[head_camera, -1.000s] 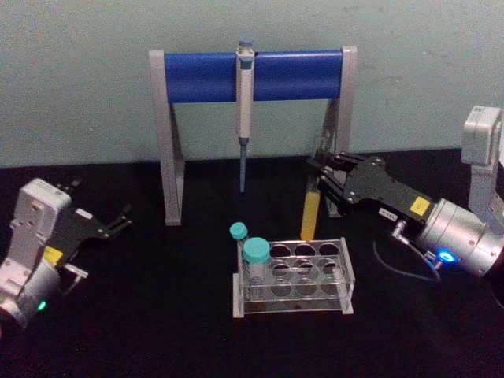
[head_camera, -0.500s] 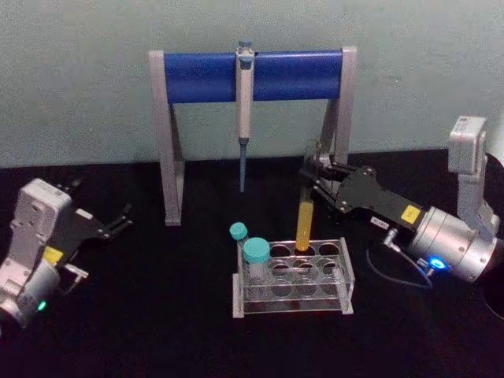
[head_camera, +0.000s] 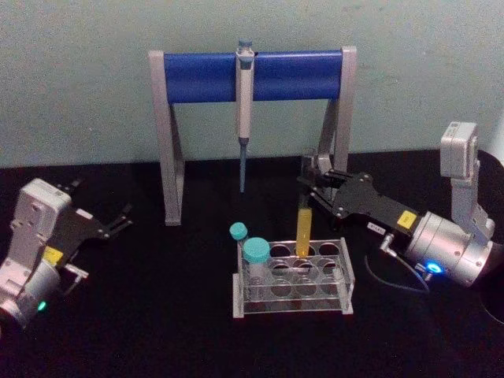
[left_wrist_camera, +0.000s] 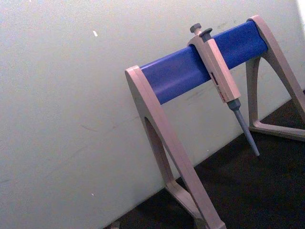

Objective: Pick up the test tube from the test tube rack, shake it, then place it back into the test tube rack.

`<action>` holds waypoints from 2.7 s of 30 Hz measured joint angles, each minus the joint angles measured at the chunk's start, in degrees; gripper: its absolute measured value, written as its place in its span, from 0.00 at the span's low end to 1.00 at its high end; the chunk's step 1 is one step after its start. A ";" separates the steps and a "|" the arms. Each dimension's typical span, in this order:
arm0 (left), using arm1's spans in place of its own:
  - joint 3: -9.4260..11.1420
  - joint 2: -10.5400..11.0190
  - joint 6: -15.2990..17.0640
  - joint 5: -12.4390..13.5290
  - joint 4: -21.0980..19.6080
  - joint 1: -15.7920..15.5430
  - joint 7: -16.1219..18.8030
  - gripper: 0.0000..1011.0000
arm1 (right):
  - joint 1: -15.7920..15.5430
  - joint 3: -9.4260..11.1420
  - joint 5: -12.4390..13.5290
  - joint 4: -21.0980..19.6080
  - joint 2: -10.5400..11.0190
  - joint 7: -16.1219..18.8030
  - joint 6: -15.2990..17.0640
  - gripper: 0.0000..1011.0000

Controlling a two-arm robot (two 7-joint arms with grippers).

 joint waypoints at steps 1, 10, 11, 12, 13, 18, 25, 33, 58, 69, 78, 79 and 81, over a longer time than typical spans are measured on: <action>0.00 0.00 0.00 0.00 0.00 0.00 0.00 0.99 | -0.01 -0.03 -0.11 0.00 -0.03 -0.10 0.11 0.23; 0.00 0.00 0.00 0.00 0.00 0.00 0.00 0.99 | 0.21 -0.28 -0.88 0.32 -0.17 -0.41 0.45 0.23; 0.00 0.00 0.00 0.00 0.00 0.00 0.00 0.99 | 0.25 -0.32 -1.00 0.42 -0.21 -0.43 0.48 0.23; 0.00 0.00 0.00 0.00 0.00 0.00 0.00 0.99 | 0.25 -0.33 -1.05 0.45 -0.22 -0.44 0.49 0.23; 0.00 0.00 0.00 0.00 0.00 0.00 0.00 0.99 | 0.25 -0.35 -1.13 0.47 -0.24 -0.47 0.52 0.23; 0.00 0.00 0.00 0.00 0.00 0.00 0.00 0.99 | 0.18 -0.46 -1.41 0.64 -0.34 -0.59 0.68 0.23; 0.00 0.00 0.00 0.00 0.00 0.00 0.00 0.99 | 0.32 -0.65 -1.82 1.29 -0.60 -0.60 0.83 0.23; 0.00 0.00 0.00 0.00 0.00 0.00 0.00 0.99 | 0.96 -1.30 -2.91 2.25 -0.89 -0.77 1.38 0.23; 0.00 0.00 0.00 0.00 0.00 0.00 0.00 0.99 | 1.58 -2.16 -4.06 3.97 -1.30 -0.91 3.29 0.23; 0.00 0.00 0.00 0.00 0.00 0.00 0.00 0.99 | 1.84 -2.44 -4.06 4.51 -1.29 -0.55 3.79 0.23; 0.00 0.00 0.00 0.00 0.00 0.00 0.00 0.99 | 2.15 -2.66 -4.01 4.94 -1.32 -0.17 4.12 0.23; 0.00 0.00 0.00 0.00 0.00 0.00 0.00 0.99 | 2.16 -2.68 -4.00 4.97 -1.33 -0.16 4.16 0.23; 0.00 0.00 0.00 0.00 0.00 0.00 0.00 0.99 | 2.24 -2.78 -3.97 5.03 -1.32 -0.13 4.29 0.23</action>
